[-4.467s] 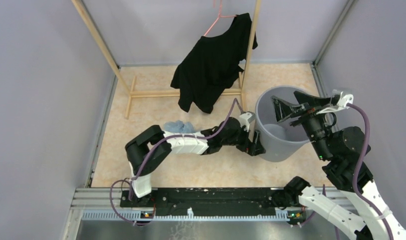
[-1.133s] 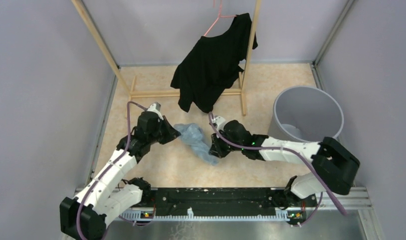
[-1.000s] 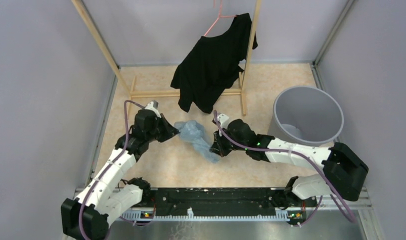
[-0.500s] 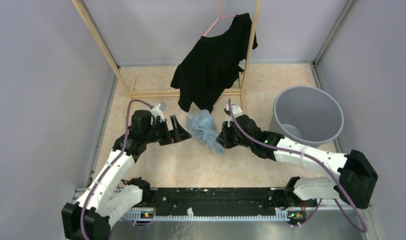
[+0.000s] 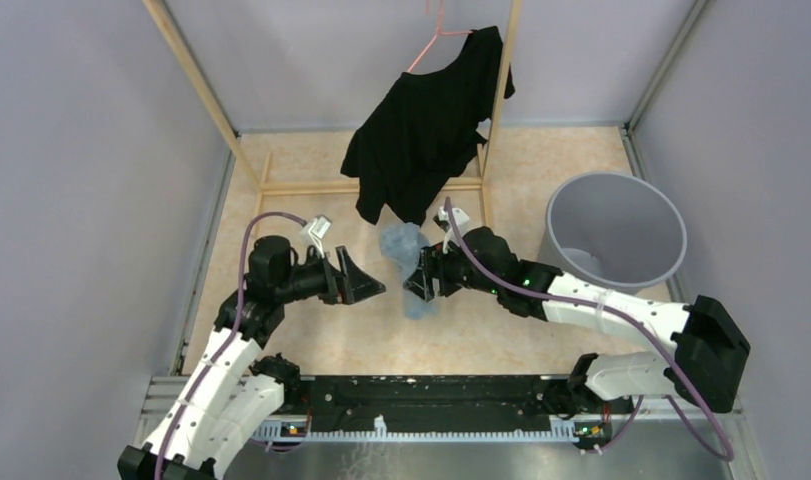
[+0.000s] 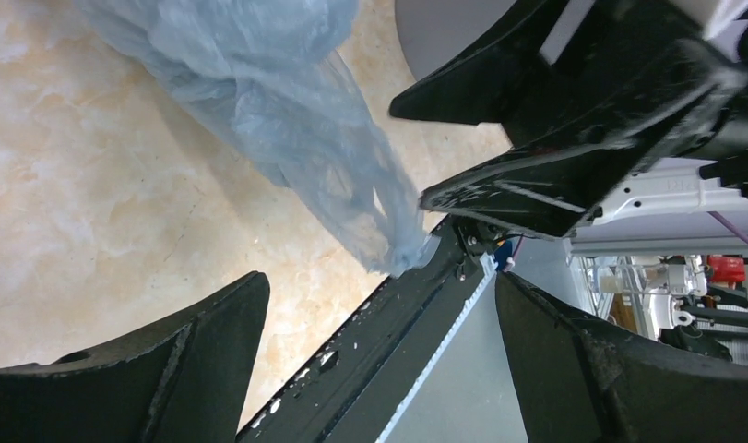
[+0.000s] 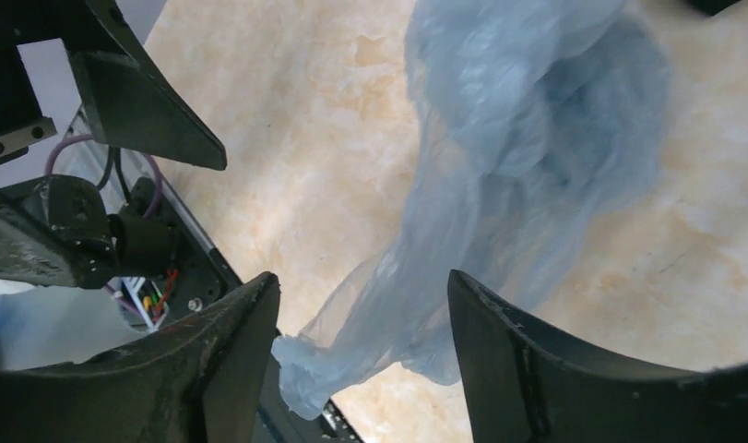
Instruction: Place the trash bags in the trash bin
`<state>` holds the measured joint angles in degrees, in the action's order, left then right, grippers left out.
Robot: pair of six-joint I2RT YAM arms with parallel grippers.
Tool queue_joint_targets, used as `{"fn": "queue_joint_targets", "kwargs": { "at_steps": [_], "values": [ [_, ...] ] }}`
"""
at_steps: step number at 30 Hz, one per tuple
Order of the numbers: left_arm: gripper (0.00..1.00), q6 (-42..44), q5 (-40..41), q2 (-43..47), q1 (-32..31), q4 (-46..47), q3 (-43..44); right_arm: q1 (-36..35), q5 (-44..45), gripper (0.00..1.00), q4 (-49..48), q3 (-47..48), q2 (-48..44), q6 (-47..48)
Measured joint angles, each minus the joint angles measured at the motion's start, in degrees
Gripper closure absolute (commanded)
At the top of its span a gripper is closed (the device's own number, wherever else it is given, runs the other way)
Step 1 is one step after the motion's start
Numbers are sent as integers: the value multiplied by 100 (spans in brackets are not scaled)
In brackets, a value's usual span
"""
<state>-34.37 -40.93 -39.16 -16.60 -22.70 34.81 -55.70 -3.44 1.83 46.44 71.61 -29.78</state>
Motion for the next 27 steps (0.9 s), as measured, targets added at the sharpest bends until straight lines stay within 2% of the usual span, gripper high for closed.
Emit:
{"fn": "queue_joint_targets", "kwargs": {
  "at_steps": [4, 9, 12, 15, 19, 23, 27],
  "values": [
    [2, 101, 0, -125, -35, -50, -63, 0, 247, 23, -22, -7, -249, 50],
    [2, 151, 232, -341, -466, -116, -57, -2, 452, 24, -170, -7, -378, 72],
    [2, 90, 693, -339, -1069, -166, -39, 0, 693, 24, -114, -7, -385, 94],
    [3, -179, 1423, -337, -2059, -192, -63, 0, 981, 24, 98, -13, -463, 212],
    [4, -671, 2144, -251, -3023, -90, -422, 0, 1130, 24, 382, -111, -662, 527],
    [8, -1279, 2645, -273, -3613, 24, -1038, -2, 675, 24, 538, -321, -699, 835],
    [13, -1690, 2994, -573, -4074, 214, -1252, -4, -103, 27, 284, -839, -599, 857]
  ]
}}
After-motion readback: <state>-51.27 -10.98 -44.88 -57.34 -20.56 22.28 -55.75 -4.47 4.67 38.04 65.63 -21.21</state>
